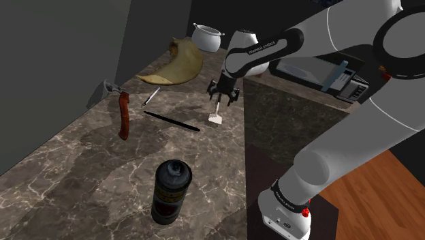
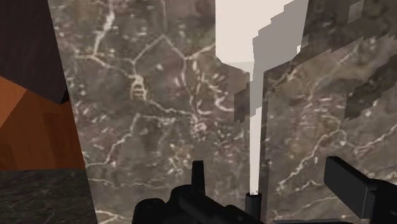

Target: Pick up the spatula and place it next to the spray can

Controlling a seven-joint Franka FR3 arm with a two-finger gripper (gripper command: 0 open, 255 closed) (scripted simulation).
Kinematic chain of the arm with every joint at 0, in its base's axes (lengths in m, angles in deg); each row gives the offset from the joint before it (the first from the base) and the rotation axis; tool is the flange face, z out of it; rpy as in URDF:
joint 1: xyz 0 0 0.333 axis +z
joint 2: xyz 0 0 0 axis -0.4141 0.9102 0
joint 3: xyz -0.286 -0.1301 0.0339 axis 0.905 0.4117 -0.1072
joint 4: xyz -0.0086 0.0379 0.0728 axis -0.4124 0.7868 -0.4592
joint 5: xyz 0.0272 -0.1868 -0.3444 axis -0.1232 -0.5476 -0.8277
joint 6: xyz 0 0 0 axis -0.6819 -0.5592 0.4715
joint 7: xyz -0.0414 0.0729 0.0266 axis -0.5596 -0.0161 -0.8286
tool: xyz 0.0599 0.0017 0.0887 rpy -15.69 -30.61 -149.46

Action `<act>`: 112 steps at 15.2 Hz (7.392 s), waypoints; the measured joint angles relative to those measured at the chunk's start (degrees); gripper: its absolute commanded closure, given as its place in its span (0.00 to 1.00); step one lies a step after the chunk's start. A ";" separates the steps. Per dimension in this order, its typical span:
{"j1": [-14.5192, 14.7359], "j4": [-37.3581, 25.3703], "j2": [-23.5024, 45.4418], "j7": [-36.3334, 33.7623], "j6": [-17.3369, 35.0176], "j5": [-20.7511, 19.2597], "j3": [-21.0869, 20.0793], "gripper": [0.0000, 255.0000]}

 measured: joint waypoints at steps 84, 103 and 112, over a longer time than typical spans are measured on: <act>5.86 -17.14 -23.95 -9.64 -40.81 6.91 -7.78 1.00; 12.45 -9.04 -32.54 -24.30 -40.07 15.52 -19.89 1.00; 13.09 -1.83 -33.09 -24.20 -33.40 16.76 -21.29 1.00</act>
